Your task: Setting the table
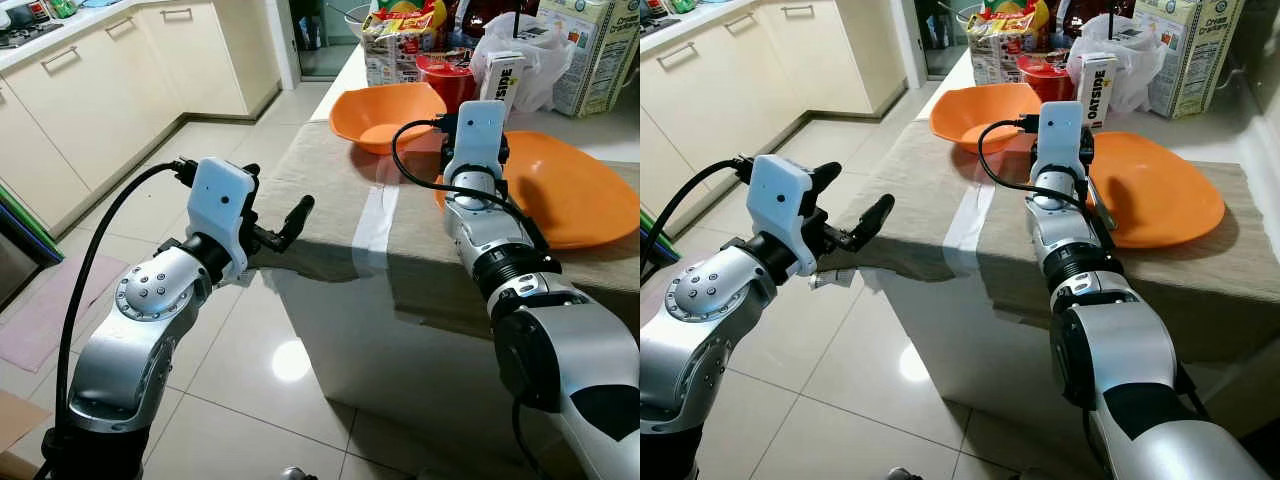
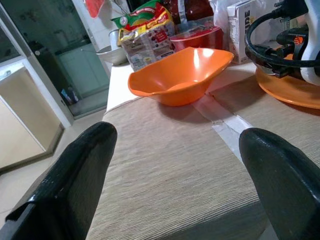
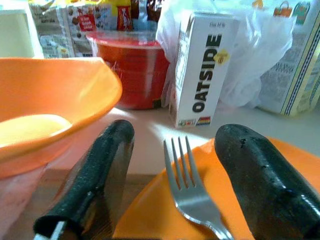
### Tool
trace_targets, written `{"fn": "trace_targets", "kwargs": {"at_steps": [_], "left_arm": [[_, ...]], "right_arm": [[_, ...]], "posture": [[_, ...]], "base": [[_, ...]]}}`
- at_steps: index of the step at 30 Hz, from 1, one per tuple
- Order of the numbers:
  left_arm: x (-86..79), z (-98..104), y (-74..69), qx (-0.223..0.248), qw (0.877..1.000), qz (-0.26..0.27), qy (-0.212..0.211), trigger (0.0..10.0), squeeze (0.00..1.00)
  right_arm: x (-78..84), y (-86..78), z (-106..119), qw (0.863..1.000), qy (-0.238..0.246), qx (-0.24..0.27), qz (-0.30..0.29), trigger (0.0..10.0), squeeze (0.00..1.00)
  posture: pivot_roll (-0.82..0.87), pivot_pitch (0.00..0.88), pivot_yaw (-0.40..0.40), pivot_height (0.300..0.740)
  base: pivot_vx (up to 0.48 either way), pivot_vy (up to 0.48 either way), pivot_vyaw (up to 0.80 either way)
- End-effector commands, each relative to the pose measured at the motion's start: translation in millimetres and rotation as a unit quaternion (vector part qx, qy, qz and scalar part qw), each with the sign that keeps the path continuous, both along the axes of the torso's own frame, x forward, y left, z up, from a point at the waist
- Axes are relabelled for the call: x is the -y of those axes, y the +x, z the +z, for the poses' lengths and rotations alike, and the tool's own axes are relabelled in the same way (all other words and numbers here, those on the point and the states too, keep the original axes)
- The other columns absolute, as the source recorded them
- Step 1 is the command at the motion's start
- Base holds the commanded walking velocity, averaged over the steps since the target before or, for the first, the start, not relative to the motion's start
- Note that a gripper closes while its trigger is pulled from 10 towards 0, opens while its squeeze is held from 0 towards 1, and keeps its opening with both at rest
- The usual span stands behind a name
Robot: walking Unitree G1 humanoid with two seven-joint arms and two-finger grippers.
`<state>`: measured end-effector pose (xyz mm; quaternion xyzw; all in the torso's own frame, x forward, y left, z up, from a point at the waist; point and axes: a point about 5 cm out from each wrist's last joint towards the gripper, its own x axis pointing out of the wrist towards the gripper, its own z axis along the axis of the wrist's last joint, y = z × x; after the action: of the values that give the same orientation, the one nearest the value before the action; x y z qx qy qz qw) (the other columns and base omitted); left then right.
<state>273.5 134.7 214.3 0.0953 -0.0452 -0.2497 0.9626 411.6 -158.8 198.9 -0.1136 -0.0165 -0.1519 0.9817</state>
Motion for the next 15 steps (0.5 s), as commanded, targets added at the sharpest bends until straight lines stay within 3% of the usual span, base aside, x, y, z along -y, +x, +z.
{"fn": "trace_targets", "kwargs": {"at_steps": [1,6,7,15], "left_arm": [[-3.3,1,2.7,0.001,1.0,0.006,0.004,10.0,0.0],[-2.9,2,3.6,0.004,1.0,0.005,0.004,10.0,0.0],[-2.8,2,3.7,0.005,1.0,0.005,0.004,10.0,0.0],[-2.6,2,3.8,0.005,1.0,0.007,-0.001,10.0,0.0]], "right_arm": [[-6.2,3.3,18,0.999,-0.008,0.03,0.012,10.0,1.0],[-2.6,5.9,26,0.998,-0.051,0.023,0.02,10.0,1.0],[-0.8,6.1,27,0.998,-0.06,0.019,0.02,10.0,0.0],[41.0,-0.1,3,0.989,-0.132,-0.064,-0.002,10.0,0.0]], "posture": [[-0.07,0.0,0.174,0.735],[-0.07,0.0,0.175,0.735],[-0.07,0.0,0.176,0.735],[-0.08,0.0,0.171,0.735]], "base": [[0.0,0.0,0.0],[0.0,0.0,0.0],[0.0,0.0,0.0],[0.0,0.0,0.0]]}}
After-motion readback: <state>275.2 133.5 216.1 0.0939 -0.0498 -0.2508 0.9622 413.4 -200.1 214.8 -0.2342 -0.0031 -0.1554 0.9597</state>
